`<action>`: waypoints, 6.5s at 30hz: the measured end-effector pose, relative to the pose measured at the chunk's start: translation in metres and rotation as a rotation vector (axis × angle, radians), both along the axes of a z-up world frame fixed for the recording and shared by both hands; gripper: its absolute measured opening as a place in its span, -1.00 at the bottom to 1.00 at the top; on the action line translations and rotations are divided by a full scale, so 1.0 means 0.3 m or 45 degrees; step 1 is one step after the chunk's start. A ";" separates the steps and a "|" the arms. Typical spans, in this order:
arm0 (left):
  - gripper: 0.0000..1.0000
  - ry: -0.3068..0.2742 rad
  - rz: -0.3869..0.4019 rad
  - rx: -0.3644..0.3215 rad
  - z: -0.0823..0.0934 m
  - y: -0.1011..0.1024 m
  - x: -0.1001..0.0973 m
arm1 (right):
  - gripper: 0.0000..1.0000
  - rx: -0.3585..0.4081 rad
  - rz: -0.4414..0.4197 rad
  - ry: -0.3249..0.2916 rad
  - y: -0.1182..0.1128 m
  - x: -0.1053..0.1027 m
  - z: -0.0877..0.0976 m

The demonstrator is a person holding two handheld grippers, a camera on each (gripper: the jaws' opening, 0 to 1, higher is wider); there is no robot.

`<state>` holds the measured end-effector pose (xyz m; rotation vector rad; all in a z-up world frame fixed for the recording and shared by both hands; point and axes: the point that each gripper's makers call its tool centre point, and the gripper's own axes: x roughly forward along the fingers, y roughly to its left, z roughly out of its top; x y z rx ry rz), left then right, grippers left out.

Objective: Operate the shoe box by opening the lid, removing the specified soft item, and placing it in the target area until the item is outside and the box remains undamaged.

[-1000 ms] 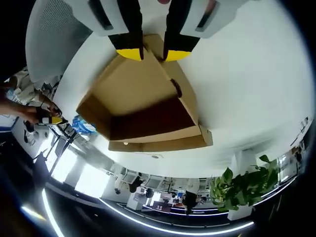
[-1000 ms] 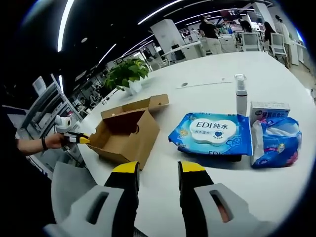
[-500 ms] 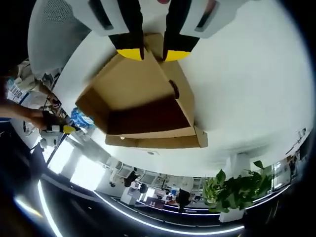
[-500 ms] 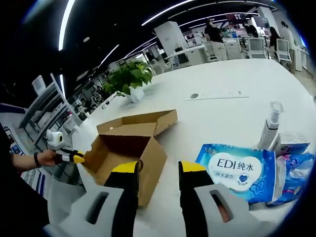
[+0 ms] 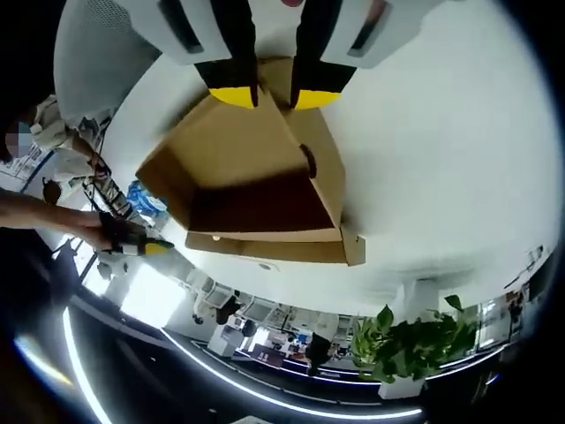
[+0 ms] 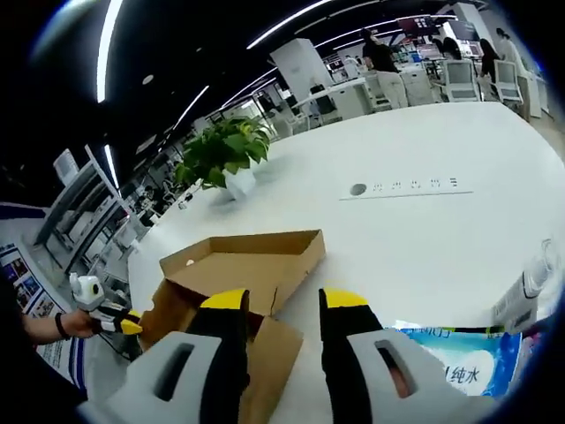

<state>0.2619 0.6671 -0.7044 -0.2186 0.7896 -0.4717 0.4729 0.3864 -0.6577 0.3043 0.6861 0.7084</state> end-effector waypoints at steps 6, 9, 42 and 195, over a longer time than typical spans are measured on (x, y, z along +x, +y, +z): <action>-0.71 -0.001 0.007 -0.001 -0.001 0.001 0.003 | -0.40 -0.040 0.013 0.014 0.055 0.080 -0.031; -0.71 -0.002 0.007 -0.001 -0.005 0.004 0.006 | -0.40 -0.054 0.003 0.032 0.079 0.123 -0.049; -0.70 0.016 0.004 -0.019 -0.021 0.014 0.019 | -0.88 -0.316 -0.072 0.193 0.172 0.277 -0.264; -0.72 -0.048 0.133 0.035 0.021 0.017 -0.116 | -1.00 -0.209 -0.172 0.023 -0.033 -0.576 -0.162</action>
